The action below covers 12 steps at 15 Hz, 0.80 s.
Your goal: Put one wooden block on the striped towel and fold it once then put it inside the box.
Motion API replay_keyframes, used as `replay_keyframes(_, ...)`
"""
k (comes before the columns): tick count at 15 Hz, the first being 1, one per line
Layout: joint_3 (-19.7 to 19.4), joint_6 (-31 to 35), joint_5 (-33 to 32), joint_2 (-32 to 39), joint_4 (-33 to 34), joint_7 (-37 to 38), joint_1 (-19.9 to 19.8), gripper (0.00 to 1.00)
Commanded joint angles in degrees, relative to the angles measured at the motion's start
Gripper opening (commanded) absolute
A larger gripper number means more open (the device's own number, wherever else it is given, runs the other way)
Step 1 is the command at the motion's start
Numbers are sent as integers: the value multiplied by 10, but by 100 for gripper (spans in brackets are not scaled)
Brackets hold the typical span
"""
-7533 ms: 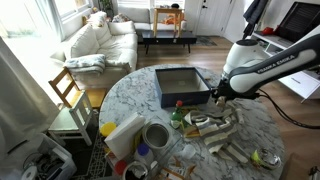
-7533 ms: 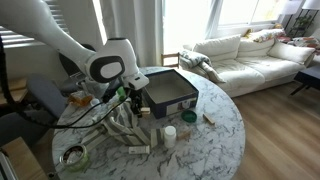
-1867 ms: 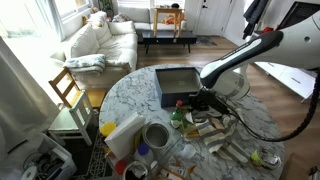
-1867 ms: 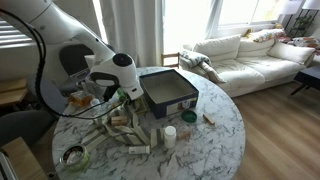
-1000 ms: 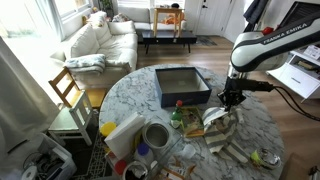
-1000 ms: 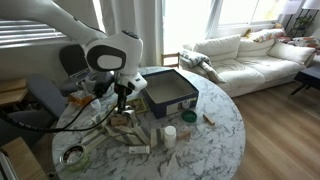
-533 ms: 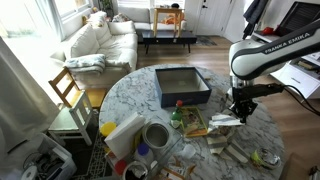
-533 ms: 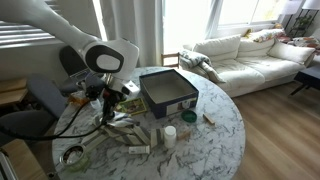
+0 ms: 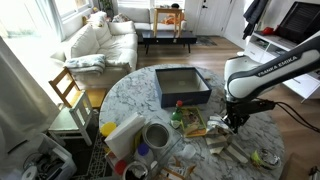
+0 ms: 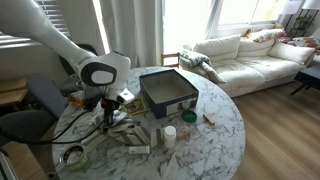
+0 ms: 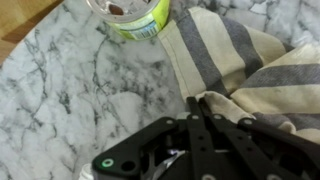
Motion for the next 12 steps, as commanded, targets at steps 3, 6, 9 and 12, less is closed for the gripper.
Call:
replay_keyframes(3, -6, 60, -23, 16, -13, 49, 20, 33)
replay_keyframes(6, -18, 32, -73, -11, -7, 69, 25, 57)
replay_keyframes(9, -21, -4, -105, -37, -3, 66, 21, 79)
replay_keyframes(12, -19, -28, -113, -61, 4, 63, 13, 99)
